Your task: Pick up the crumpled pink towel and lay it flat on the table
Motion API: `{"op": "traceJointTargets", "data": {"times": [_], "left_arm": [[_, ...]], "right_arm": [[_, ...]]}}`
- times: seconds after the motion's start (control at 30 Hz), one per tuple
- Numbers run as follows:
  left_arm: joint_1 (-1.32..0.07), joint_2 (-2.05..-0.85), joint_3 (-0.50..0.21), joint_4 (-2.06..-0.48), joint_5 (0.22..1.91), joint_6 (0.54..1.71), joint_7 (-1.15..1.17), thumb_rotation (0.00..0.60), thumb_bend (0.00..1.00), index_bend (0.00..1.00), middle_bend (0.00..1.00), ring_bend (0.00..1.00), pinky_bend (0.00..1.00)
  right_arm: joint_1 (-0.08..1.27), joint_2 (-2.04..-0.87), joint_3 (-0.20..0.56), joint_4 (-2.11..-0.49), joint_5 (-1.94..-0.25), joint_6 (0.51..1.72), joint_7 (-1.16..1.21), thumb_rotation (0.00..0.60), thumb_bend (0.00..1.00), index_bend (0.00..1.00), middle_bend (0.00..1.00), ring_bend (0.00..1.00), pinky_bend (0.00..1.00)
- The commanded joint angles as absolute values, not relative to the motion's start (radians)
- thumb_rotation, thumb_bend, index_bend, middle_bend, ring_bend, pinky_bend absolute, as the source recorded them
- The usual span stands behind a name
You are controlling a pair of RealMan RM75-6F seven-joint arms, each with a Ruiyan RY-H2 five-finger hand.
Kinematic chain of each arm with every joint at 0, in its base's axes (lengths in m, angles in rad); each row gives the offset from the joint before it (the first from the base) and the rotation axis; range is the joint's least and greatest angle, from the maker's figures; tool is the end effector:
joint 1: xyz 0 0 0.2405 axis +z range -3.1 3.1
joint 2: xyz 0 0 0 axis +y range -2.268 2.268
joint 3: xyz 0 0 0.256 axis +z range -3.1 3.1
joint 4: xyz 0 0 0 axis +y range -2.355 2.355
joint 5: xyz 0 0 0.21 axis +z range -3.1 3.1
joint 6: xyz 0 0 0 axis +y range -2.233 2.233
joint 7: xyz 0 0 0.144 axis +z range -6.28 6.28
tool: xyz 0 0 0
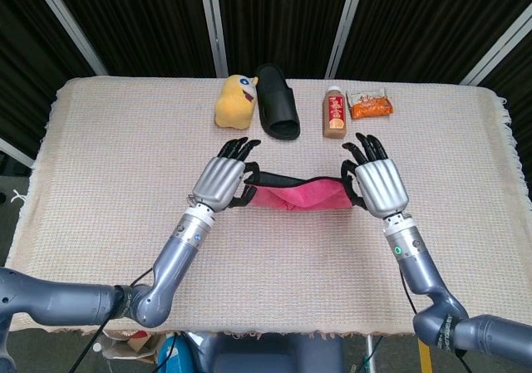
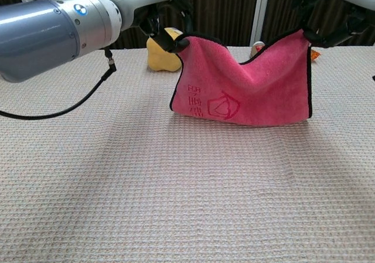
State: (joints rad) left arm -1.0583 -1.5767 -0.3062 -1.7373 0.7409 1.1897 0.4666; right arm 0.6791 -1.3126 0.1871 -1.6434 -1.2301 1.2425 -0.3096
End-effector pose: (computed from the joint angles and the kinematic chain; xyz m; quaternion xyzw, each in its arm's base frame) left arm -0.0036 0.3516 0.0025 -0.6823 -0.4132 -0.4772 0.3686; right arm -0.1491 -0.3445 0.0897 0.6806 -0.2879 0.4569 0.4951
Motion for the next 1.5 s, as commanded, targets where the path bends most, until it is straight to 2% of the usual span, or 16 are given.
{"op": "traceJointTargets", "data": {"times": [0.03, 0.83, 1.5], "left_arm": [[-1.041, -1.582, -0.283, -1.752, 0.759, 1.195, 0.467, 0.600, 0.52, 0.61, 0.07, 0.00, 0.01], [-0.929, -1.630, -0.185, -1.830, 0.854, 1.246, 0.507, 0.600, 0.52, 0.61, 0.07, 0.00, 0.01], [-0.813, -1.609, -0.102, -1.882, 0.951, 1.254, 0.479, 0.600, 0.52, 0.61, 0.07, 0.00, 0.01]], "right_arm": [[0.666, -1.318, 0.169, -1.653, -1.250, 1.250, -0.321, 0.600, 0.50, 0.66, 0.24, 0.08, 0.09], [0.544, -1.332, 0.039, -1.717, -1.407, 1.275, -0.336, 0.600, 0.50, 0.66, 0.24, 0.08, 0.09], [0.468, -1.384, -0.017, -1.711, -1.474, 1.284, -0.382, 0.600, 0.50, 0.66, 0.24, 0.08, 0.09]]}}
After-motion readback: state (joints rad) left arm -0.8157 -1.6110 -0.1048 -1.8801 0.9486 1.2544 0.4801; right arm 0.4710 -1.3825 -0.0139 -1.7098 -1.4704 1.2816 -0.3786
